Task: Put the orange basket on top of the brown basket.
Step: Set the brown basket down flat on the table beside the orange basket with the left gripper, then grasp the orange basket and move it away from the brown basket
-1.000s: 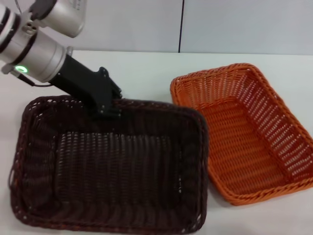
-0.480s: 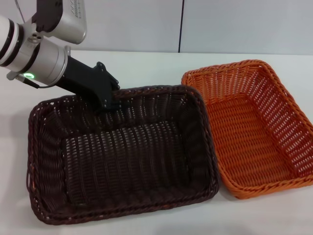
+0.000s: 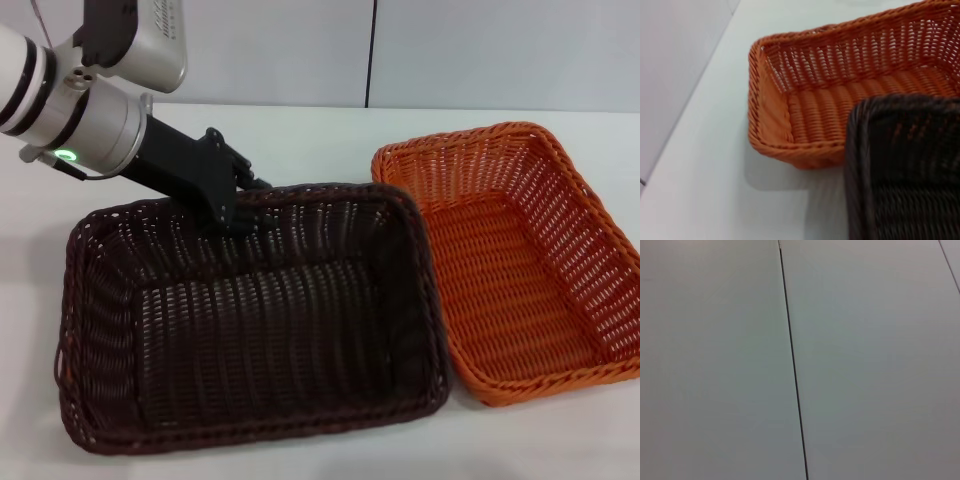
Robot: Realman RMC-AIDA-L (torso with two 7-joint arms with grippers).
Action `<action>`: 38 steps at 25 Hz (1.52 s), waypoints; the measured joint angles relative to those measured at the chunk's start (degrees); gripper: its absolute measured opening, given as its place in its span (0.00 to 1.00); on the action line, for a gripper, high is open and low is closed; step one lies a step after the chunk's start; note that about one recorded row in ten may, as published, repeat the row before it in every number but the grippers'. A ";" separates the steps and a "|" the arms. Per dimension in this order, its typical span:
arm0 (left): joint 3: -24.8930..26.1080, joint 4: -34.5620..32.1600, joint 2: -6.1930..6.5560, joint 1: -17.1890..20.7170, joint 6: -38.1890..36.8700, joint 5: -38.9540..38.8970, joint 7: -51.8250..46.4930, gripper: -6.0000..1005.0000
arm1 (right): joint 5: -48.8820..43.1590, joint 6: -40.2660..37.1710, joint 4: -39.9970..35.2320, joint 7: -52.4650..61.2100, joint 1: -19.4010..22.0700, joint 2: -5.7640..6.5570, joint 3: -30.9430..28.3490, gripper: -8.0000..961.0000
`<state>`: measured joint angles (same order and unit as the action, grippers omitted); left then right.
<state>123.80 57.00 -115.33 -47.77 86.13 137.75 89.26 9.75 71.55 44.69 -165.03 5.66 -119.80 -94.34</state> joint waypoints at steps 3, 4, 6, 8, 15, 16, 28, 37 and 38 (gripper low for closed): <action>0.07 2.03 -1.02 0.83 -1.91 0.01 0.57 0.33 | 0.00 0.00 0.00 -0.01 0.10 0.00 0.03 0.83; 0.09 2.90 -1.41 1.20 -2.79 0.01 0.65 0.33 | 0.00 0.00 0.00 -0.02 0.15 0.00 0.03 0.83; 0.24 4.34 -1.95 1.72 -4.07 -0.08 0.68 0.56 | 0.00 0.00 0.00 -0.03 0.21 0.00 0.04 0.83; 0.93 5.83 -2.23 2.22 -5.33 -0.81 0.70 0.58 | 0.00 0.00 0.00 -0.03 0.24 0.00 0.04 0.83; 12.30 11.05 -2.36 5.72 -13.89 -14.62 0.44 0.64 | 0.00 -0.09 -0.16 -0.04 -0.27 0.00 0.04 0.83; 14.80 11.18 -2.32 6.59 -15.06 -18.88 0.54 0.65 | 0.00 -0.15 -0.16 -0.03 -0.36 0.02 0.04 0.83; 36.64 2.44 -2.73 19.16 -22.18 -65.26 12.99 0.65 | -1.42 -1.96 -0.09 -0.02 -2.23 0.47 0.03 0.83; 41.34 -12.05 -2.52 25.75 -19.22 -87.99 25.46 0.65 | -11.87 -18.70 13.76 4.23 1.63 0.85 3.32 0.83; 41.43 -17.13 -2.61 28.65 -17.57 -93.80 29.67 0.65 | -18.17 -21.85 17.39 10.71 2.05 1.18 2.61 0.83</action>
<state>165.23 39.87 -117.95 -19.13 68.56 43.95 118.93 -8.42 49.70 62.08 -154.31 7.71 -118.61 -91.74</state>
